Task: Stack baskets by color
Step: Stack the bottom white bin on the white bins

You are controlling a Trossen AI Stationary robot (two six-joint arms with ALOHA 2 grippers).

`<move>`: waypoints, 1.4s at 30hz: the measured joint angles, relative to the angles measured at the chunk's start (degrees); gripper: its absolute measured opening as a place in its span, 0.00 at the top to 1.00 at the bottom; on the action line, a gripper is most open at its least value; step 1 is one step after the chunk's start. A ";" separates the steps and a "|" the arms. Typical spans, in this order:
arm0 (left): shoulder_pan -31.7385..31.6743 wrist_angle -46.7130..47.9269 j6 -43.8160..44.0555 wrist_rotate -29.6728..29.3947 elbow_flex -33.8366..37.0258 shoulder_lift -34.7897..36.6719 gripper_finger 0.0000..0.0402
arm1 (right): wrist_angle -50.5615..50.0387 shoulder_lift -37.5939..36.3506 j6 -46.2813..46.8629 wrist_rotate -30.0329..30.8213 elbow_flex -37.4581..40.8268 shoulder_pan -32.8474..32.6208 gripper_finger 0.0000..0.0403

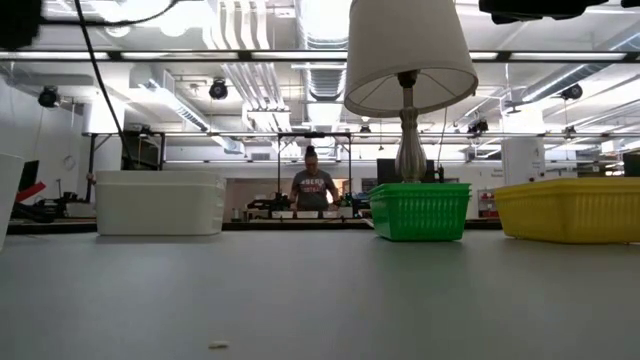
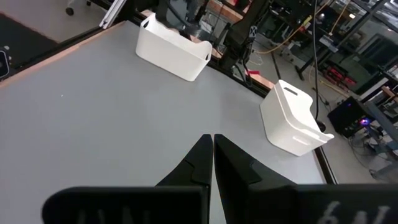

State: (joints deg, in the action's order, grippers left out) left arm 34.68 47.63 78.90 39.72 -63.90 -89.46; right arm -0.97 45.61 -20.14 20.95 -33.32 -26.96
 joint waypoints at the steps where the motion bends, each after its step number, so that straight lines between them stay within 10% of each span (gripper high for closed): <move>1: 0.38 1.60 -0.54 -0.05 -0.71 0.29 1.00 | 0.00 0.02 0.00 0.02 0.00 0.00 0.98; 8: 3.79 9.29 -3.76 -8.23 1.79 0.76 1.00 | -0.02 0.37 -0.28 0.00 0.00 0.00 0.98; 17: 3.76 -4.86 -3.37 -14.86 5.97 0.23 1.00 | -0.02 0.44 0.04 0.00 0.00 0.00 0.98; 28: -4.49 -6.33 -13.68 -58.06 5.21 1.53 1.00 | 0.41 0.44 0.90 0.02 -0.04 0.00 0.98; 34: -4.53 -6.43 -28.28 -54.49 3.60 6.44 1.00 | 0.42 0.44 1.53 0.02 -0.04 0.00 0.98; 42: -4.35 -6.69 -23.60 -52.96 4.01 5.85 1.00 | 0.42 0.41 1.53 0.02 -0.07 0.00 0.98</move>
State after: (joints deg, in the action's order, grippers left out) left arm 30.33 40.94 55.30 -13.24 -59.88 -83.62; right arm -0.56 46.02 -18.61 20.97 -33.39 -26.96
